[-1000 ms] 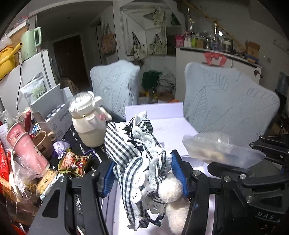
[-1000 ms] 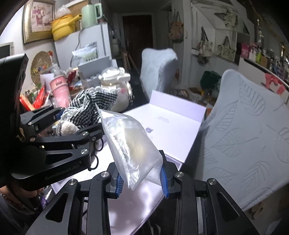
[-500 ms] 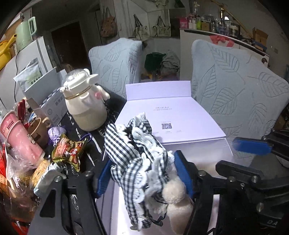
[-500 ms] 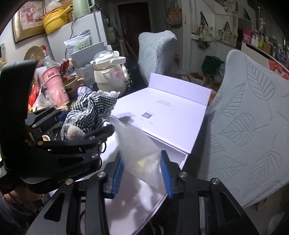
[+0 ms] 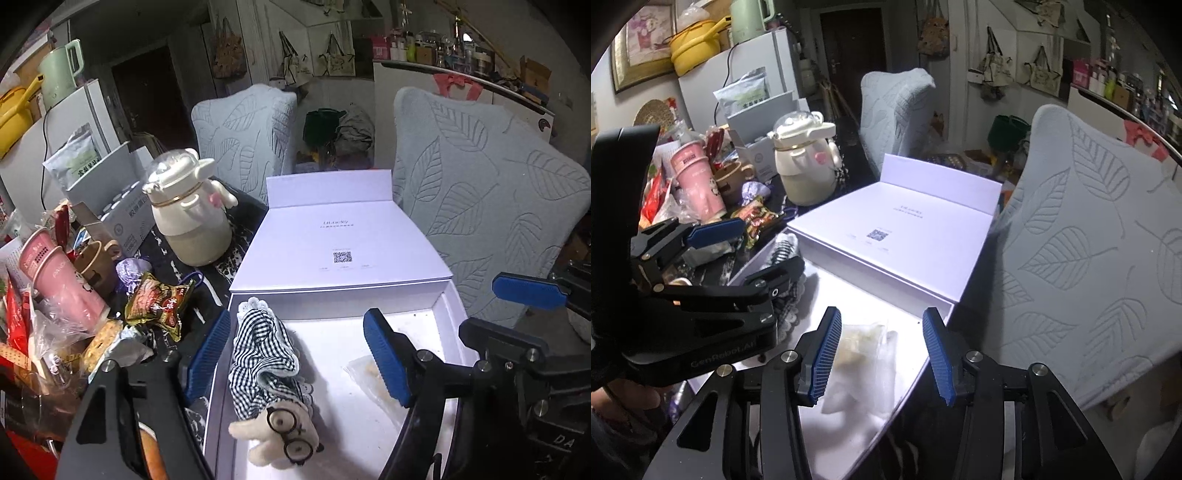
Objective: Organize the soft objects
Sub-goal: 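Withdraw both open grippers from the box back over the table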
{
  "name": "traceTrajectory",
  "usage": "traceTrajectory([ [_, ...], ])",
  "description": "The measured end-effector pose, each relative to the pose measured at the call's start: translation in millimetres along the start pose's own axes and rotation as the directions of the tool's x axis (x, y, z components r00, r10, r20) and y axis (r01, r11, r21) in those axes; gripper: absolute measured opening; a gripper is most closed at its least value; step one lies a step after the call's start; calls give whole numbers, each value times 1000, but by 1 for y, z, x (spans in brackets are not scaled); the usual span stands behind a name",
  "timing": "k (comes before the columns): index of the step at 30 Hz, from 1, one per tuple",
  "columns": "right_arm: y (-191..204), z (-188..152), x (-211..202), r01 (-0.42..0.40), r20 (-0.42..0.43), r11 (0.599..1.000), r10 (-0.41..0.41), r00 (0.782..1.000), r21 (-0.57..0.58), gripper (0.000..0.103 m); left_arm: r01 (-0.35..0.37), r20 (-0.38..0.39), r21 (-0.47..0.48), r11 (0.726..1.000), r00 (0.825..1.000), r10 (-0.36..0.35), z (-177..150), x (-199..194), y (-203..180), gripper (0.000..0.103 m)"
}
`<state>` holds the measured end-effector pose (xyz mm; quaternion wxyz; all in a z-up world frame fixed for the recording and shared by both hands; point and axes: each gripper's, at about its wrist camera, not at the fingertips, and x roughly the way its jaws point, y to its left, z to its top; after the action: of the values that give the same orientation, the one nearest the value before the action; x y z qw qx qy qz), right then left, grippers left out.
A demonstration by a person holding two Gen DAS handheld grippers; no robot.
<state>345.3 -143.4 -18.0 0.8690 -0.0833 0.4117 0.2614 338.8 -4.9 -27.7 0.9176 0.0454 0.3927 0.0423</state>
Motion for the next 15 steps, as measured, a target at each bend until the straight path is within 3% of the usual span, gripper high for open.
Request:
traceTrajectory([
  [15, 32, 3, -96, 35, 152, 999, -31, 988, -25, 46, -10, 164, -17, 1000, 986, 13, 2, -113, 11, 74],
])
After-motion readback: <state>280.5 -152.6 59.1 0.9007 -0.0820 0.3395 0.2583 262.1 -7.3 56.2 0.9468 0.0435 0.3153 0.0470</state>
